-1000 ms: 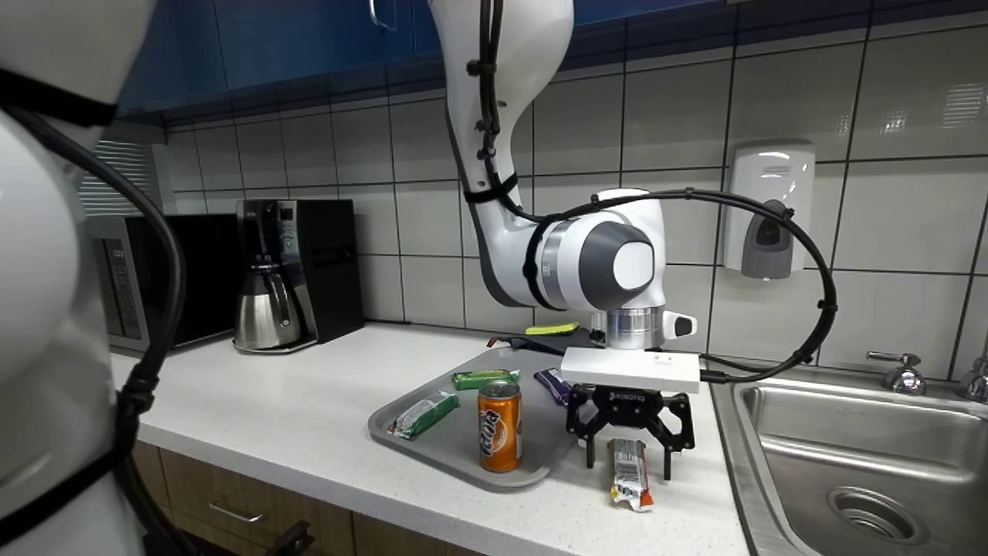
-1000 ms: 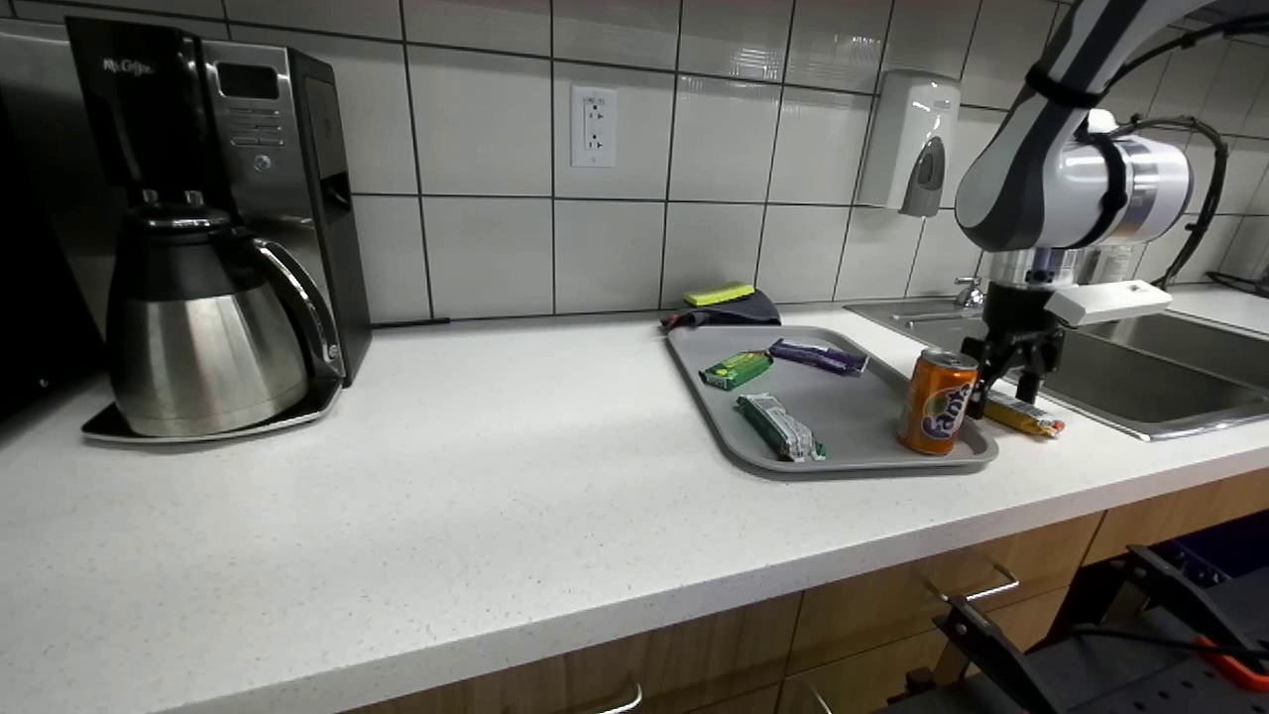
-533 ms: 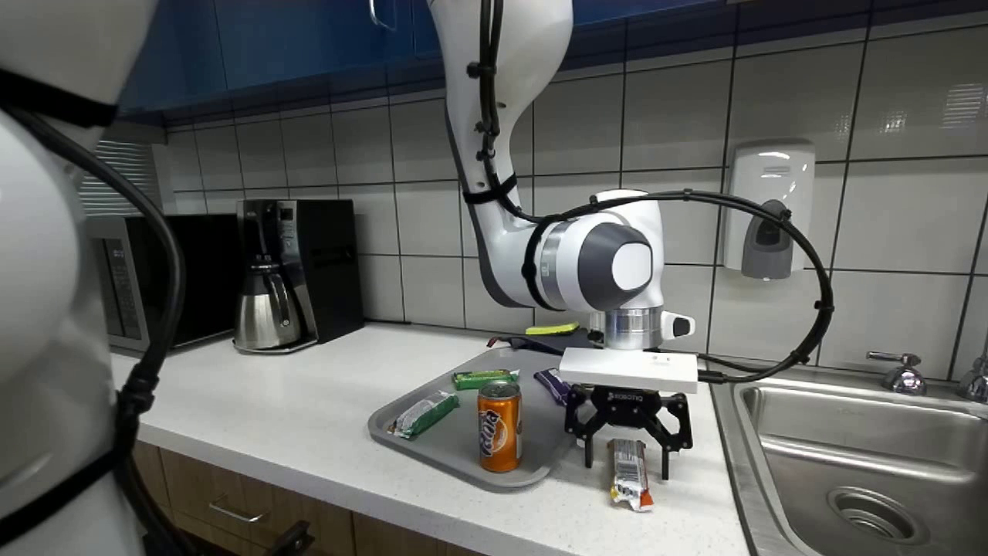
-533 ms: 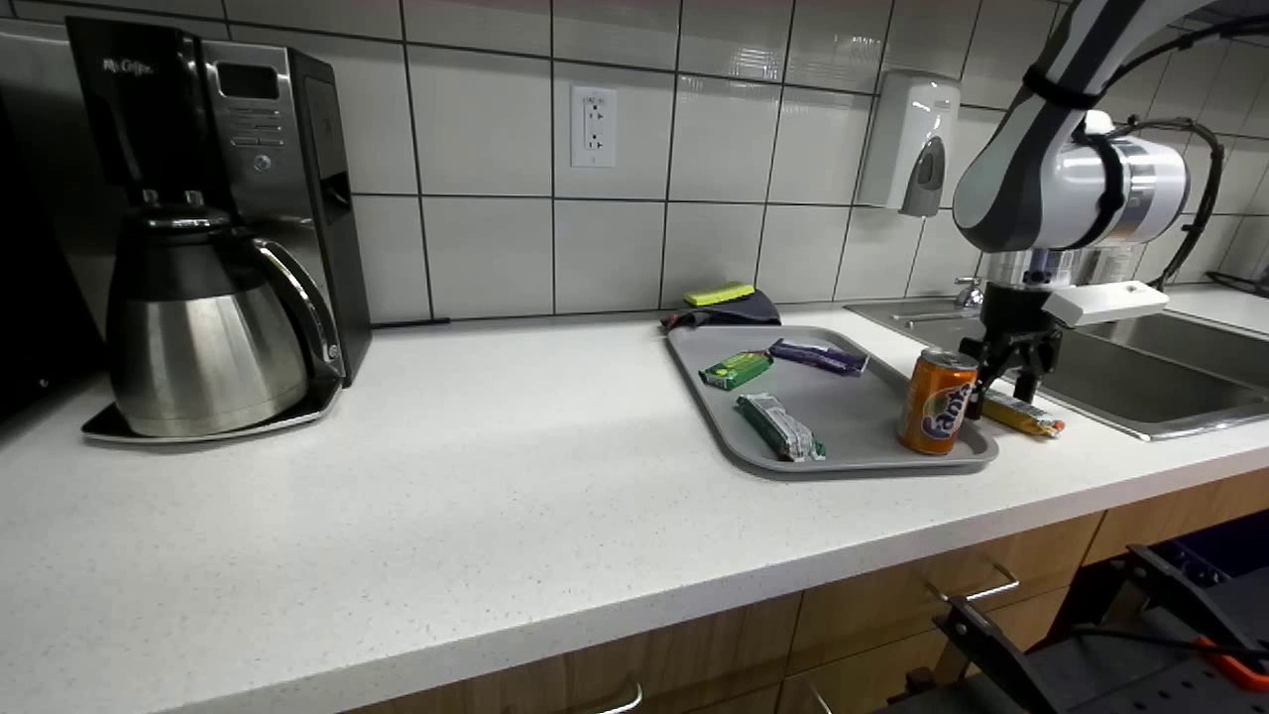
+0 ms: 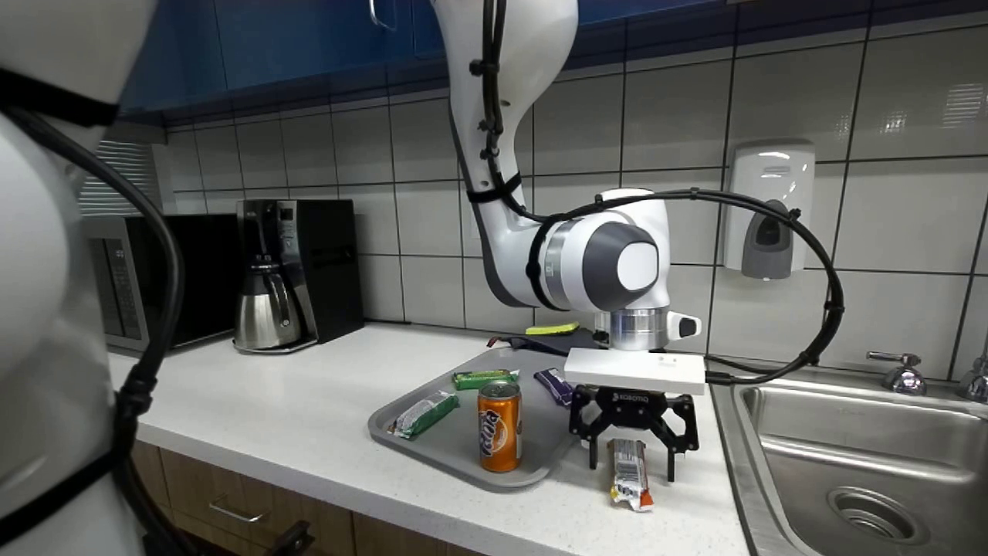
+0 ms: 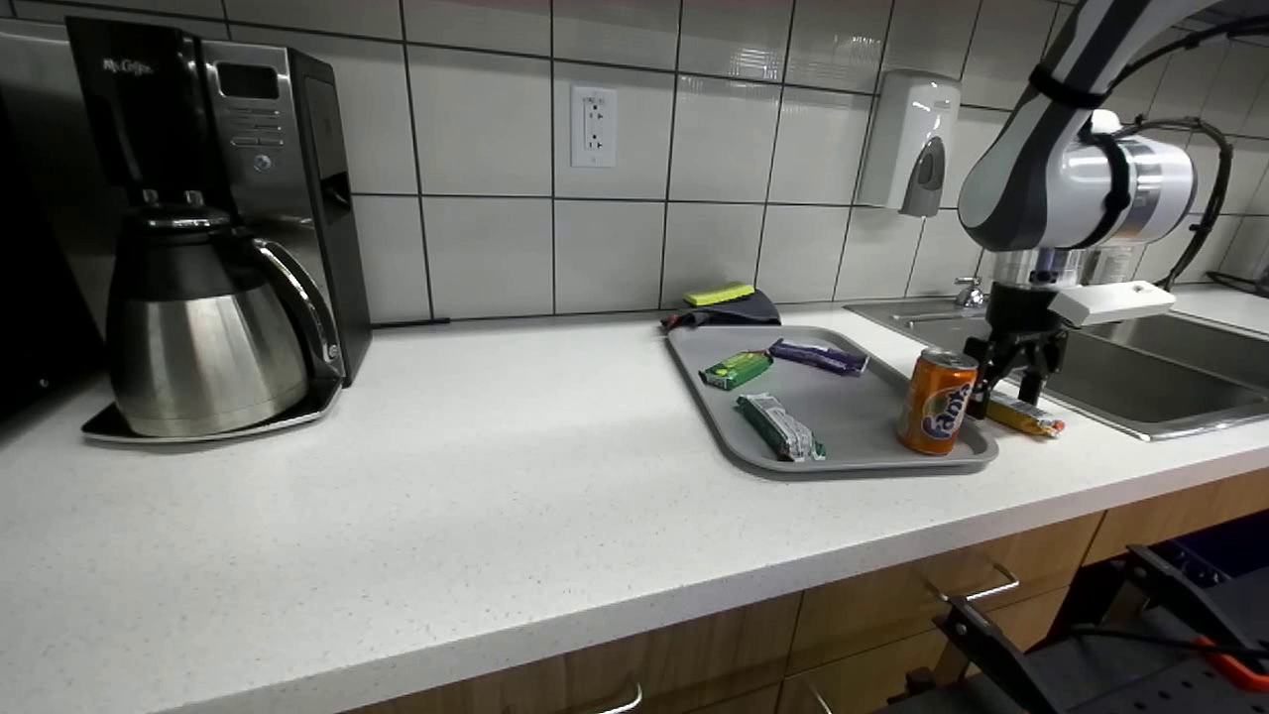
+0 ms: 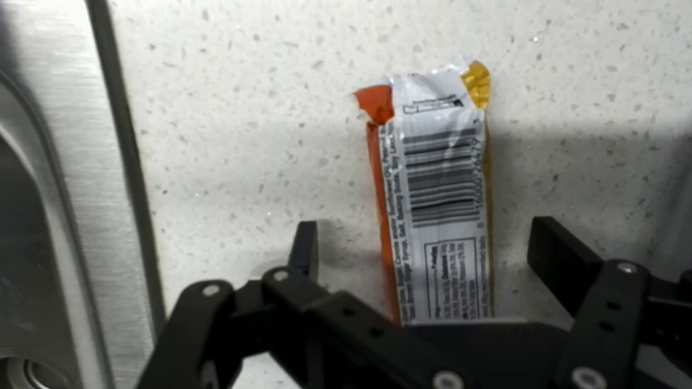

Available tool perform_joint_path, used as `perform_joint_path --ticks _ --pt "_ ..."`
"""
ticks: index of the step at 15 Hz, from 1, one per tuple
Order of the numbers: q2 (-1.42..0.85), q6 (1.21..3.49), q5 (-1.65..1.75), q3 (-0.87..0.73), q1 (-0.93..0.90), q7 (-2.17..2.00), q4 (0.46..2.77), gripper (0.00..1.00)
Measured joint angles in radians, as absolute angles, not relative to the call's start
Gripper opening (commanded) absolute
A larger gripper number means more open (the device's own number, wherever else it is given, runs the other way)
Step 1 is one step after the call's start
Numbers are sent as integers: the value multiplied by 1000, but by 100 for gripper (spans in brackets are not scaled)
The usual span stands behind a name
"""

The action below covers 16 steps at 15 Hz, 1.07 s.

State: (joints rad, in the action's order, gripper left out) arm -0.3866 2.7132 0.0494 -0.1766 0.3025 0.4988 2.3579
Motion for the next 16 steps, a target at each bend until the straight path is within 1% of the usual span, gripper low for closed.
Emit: perform_joint_path --ticks 6,7,8,9,11,15,16 --pt "-380 2713 49 -165 325 513 2358 100" --pt "-379 2713 49 -163 326 517 2358 83" --pt "-378 2713 49 -162 327 522 2358 74" --pt "-378 2713 49 -160 329 525 2358 68" --pt "-377 2713 49 -155 333 529 2358 49" --pt "-370 2712 48 -145 339 535 2358 20" --pt "-368 2712 48 -142 341 536 2358 18"
